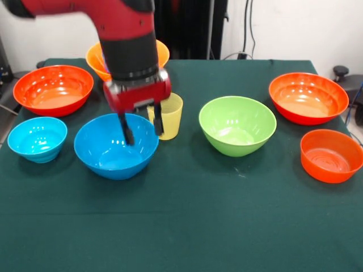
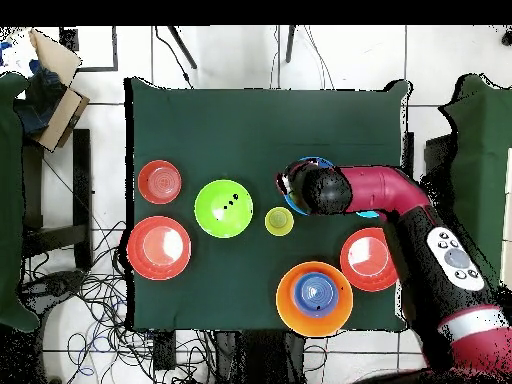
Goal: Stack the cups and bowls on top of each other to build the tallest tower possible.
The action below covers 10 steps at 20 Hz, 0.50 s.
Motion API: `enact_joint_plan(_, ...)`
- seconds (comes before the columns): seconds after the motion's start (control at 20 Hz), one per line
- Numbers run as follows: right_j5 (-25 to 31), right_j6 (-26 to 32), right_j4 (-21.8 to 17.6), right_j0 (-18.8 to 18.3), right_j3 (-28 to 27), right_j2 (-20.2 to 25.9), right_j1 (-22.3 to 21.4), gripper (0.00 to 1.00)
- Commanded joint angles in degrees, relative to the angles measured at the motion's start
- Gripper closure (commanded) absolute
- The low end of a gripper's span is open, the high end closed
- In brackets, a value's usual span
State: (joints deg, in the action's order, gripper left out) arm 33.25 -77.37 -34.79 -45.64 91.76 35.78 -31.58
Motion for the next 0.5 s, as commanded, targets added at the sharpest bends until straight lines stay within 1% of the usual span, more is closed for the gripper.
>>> enact_joint_plan(0.05, -1.36, -3.66, 0.02, -1.62, 12.44, -2.07, -7.90, 0.00)
enact_joint_plan(0.3, -5.65, -4.22, -1.62, -3.81, 16.63, -2.53, -8.46, 0.00)
enact_joint_plan(0.5, -10.66, -6.12, -3.97, -3.79, 17.61, -4.20, -6.24, 0.00)
